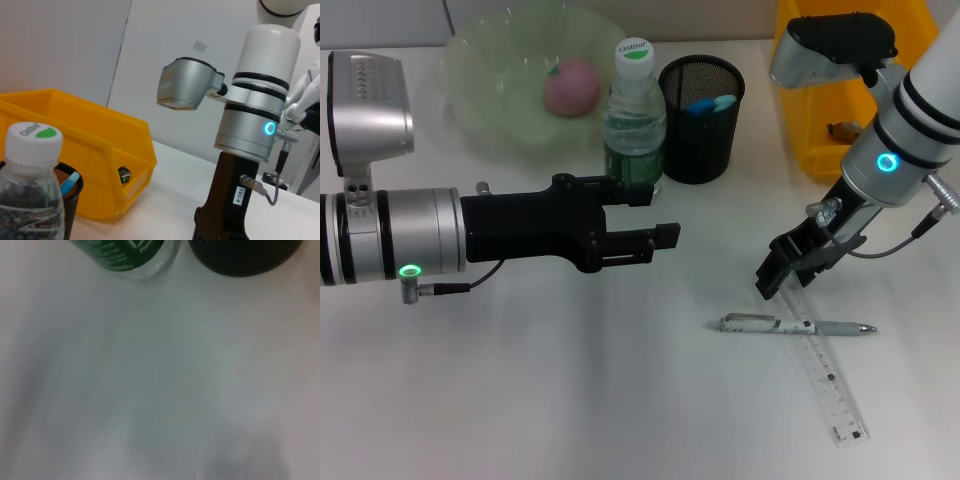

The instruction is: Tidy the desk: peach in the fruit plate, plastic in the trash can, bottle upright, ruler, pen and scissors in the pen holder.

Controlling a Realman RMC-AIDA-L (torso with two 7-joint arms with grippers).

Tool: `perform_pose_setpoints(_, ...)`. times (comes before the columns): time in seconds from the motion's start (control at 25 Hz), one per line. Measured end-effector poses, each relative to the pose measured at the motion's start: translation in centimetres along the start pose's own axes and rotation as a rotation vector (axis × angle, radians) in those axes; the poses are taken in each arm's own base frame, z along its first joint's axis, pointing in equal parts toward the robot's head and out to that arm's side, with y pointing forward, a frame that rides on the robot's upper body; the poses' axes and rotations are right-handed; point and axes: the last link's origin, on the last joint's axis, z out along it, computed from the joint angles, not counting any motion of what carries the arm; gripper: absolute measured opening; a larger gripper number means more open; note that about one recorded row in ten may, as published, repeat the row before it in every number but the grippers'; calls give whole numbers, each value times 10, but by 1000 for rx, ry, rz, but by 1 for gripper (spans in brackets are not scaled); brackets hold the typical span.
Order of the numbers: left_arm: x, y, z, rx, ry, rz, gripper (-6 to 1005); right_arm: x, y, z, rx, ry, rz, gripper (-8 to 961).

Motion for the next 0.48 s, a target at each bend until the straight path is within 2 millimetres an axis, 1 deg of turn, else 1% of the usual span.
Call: perform_pose_setpoints(0.48, 0, -1, 0, 3, -1, 1, 658, 0, 0, 3, 9, 6, -9, 516)
